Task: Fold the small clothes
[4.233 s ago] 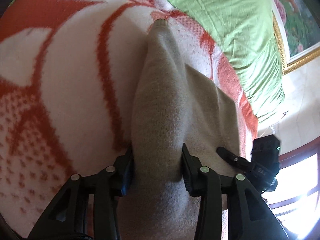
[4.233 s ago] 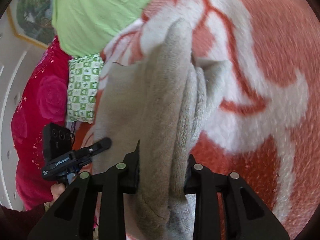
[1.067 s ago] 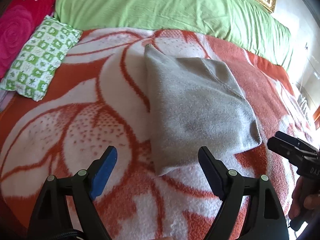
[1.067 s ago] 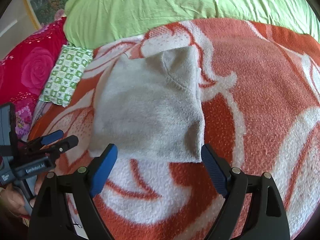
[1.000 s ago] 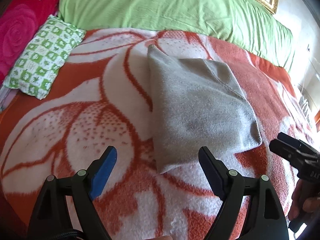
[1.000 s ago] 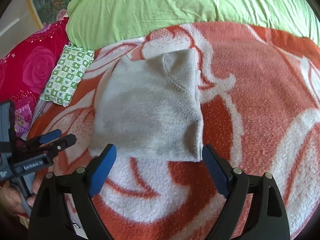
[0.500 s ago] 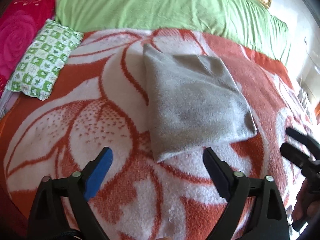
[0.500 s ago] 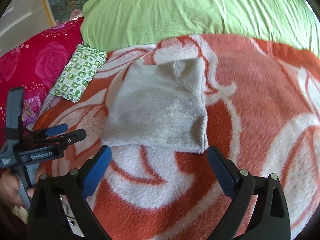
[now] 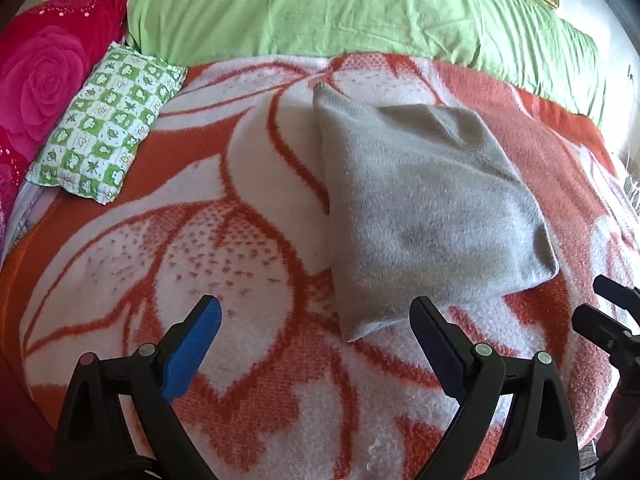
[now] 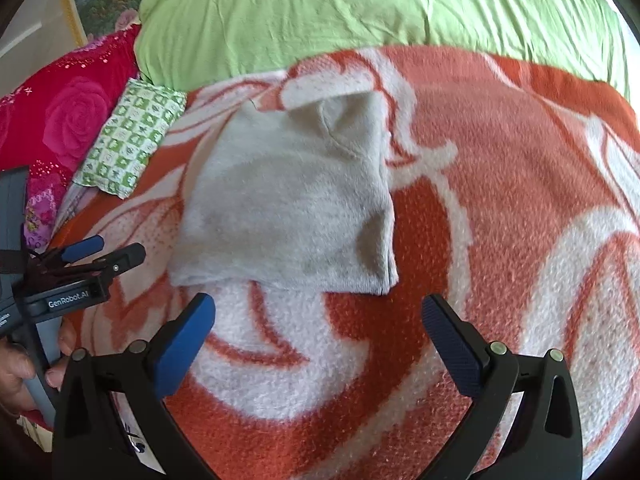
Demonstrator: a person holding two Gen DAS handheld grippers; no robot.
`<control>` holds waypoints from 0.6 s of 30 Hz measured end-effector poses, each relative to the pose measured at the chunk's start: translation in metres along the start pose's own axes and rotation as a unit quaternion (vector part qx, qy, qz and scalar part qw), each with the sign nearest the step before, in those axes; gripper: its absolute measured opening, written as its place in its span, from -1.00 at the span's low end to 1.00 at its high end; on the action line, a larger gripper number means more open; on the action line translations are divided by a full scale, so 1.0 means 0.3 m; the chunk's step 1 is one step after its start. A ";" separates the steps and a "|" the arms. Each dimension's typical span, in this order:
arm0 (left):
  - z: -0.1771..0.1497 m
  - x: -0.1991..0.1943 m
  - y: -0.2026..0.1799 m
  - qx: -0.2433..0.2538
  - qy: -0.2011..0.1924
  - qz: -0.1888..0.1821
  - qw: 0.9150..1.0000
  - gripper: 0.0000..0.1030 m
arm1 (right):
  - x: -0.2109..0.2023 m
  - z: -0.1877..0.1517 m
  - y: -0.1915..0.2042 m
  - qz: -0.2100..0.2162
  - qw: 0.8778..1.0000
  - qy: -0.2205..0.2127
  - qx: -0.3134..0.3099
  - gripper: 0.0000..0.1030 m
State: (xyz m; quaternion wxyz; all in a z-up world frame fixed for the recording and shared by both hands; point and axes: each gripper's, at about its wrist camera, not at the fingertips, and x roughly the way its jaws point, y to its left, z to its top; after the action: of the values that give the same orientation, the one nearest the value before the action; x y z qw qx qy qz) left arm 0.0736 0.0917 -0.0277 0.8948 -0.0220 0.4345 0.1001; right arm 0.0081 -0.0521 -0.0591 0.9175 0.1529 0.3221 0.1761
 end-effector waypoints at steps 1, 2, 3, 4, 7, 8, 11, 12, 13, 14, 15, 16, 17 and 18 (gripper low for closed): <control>-0.003 0.008 -0.003 0.001 0.000 -0.001 1.000 0.86 | 0.007 -0.004 -0.004 0.000 1.000 0.004 0.002 0.99; -0.007 0.014 -0.010 0.003 0.000 -0.002 1.000 0.86 | 0.015 -0.008 -0.006 -0.001 1.000 0.007 0.003 0.99; -0.010 0.020 -0.015 0.005 -0.001 -0.003 1.000 0.86 | 0.019 -0.012 -0.007 -0.002 1.000 0.007 0.001 0.99; -0.013 0.025 -0.021 0.009 0.001 -0.005 1.000 0.86 | 0.020 -0.015 -0.006 -0.003 1.000 0.007 -0.001 0.99; -0.018 0.042 -0.037 0.019 0.003 -0.006 1.000 0.86 | 0.028 -0.014 -0.010 -0.004 1.000 0.007 -0.008 0.99; -0.019 0.046 -0.042 0.021 0.004 -0.008 1.000 0.86 | 0.027 -0.012 -0.012 -0.003 1.000 0.006 -0.008 0.99; -0.023 0.055 -0.049 0.025 0.005 -0.010 1.000 0.86 | 0.026 -0.008 -0.015 0.001 1.000 0.001 -0.004 0.99; -0.022 0.058 -0.050 0.025 0.007 -0.011 1.000 0.86 | 0.027 -0.007 -0.015 0.002 1.000 0.003 -0.003 0.99; -0.022 0.059 -0.051 0.025 0.008 -0.012 1.000 0.86 | 0.028 -0.006 -0.012 0.001 1.000 0.004 -0.005 0.99; -0.021 0.062 -0.050 0.024 0.009 -0.013 1.000 0.86 | 0.029 -0.004 -0.007 0.001 1.000 0.005 -0.008 0.99; -0.020 0.064 -0.049 0.024 0.009 -0.013 1.000 0.86 | 0.029 -0.002 -0.006 0.000 1.000 0.005 -0.011 0.99; -0.018 0.067 -0.048 0.023 0.010 -0.013 1.000 0.86 | 0.029 0.000 -0.003 0.000 1.000 0.005 -0.013 0.99; -0.018 0.069 -0.047 0.022 0.011 -0.014 1.000 0.86 | 0.030 0.003 0.000 0.001 1.000 0.005 -0.015 0.99; -0.016 0.070 -0.046 0.022 0.011 -0.014 1.000 0.86 | 0.030 0.004 0.002 0.002 1.000 0.005 -0.014 0.99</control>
State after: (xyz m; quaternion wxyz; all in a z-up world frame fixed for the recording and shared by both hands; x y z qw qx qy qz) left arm 0.0853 0.0809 -0.0479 0.8915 -0.0092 0.4462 0.0776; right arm 0.0153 -0.0480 -0.0626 0.9176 0.1393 0.3241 0.1832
